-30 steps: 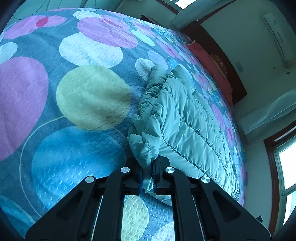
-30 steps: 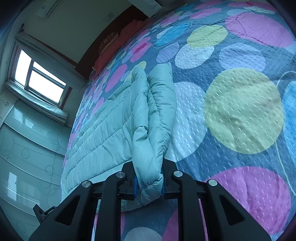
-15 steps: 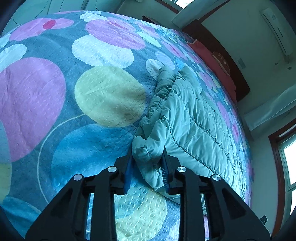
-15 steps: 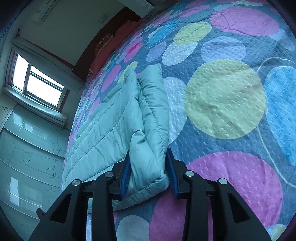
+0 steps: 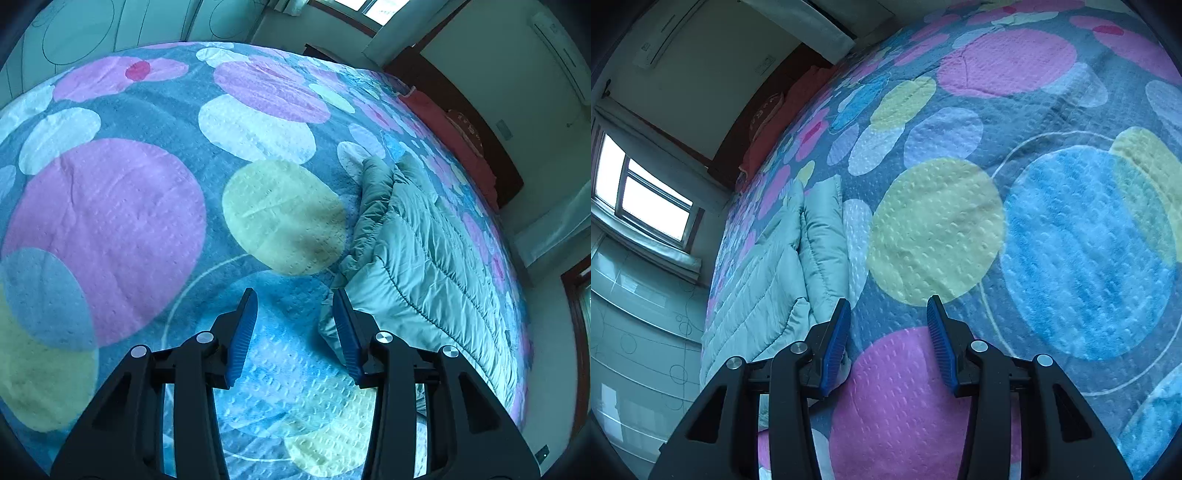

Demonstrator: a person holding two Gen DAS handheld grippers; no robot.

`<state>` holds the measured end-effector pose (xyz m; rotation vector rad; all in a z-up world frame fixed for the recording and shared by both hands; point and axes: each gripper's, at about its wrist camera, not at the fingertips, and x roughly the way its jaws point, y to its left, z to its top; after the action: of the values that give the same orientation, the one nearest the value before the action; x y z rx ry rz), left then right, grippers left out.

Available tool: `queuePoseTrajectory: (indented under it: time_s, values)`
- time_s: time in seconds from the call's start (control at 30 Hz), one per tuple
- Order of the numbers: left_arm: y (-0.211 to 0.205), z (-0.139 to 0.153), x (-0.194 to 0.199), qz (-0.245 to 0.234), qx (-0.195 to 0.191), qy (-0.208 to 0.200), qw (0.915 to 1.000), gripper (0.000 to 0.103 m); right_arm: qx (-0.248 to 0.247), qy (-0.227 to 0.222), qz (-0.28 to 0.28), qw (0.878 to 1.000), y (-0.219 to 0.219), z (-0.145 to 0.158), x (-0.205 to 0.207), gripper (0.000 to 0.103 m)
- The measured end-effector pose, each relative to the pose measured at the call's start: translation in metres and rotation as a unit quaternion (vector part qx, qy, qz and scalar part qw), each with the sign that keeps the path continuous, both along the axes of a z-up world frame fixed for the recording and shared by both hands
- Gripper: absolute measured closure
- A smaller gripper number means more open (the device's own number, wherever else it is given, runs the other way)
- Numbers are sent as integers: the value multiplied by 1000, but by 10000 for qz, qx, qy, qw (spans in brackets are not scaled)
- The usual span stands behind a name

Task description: Fold large clothes

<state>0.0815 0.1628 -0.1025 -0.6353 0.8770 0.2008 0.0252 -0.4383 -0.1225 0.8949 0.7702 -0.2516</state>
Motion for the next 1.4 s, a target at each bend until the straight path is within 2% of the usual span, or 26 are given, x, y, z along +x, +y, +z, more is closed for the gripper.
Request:
queuePoseTrajectory:
  time_s: [0.13,0.3,0.47,0.63,0.73,0.83,0.9,1.0,1.23,1.4]
  values:
    - [3,12,-5,18,378,2,9993,61,-384,-11,112,9992,9,17,1,59]
    - [-15,37,-9,-281,950,-242,9948,61,-899,-57,549,9944,41,39,13,59]
    - [-54,58,-6,-806,1502,-584,9836,61,-1342,-105,1066,9851,78,52,25,59]
    - [-94,60,13,-1349,1547,-623,9767,61,-1474,-107,1619,9757,121,56,47,59]
    - [-123,61,29,-1602,1976,-560,9655,61,-1850,-27,1918,9638,151,60,64,59]
    - [-145,64,43,-1687,2332,-666,9553,61,-2176,-17,2143,9522,177,65,82,59]
    - [-158,64,54,-1678,2681,-670,9463,61,-2457,54,2233,9433,193,68,96,59]
    - [-170,60,70,-1561,3033,-612,9380,61,-2843,132,2313,9303,215,70,112,59]
    - [-189,33,103,-1658,3260,-279,9303,60,-3417,324,2509,9051,250,58,143,59]
    - [-199,7,113,-1827,3416,-112,9218,61,-3573,613,2619,8944,258,27,156,59]
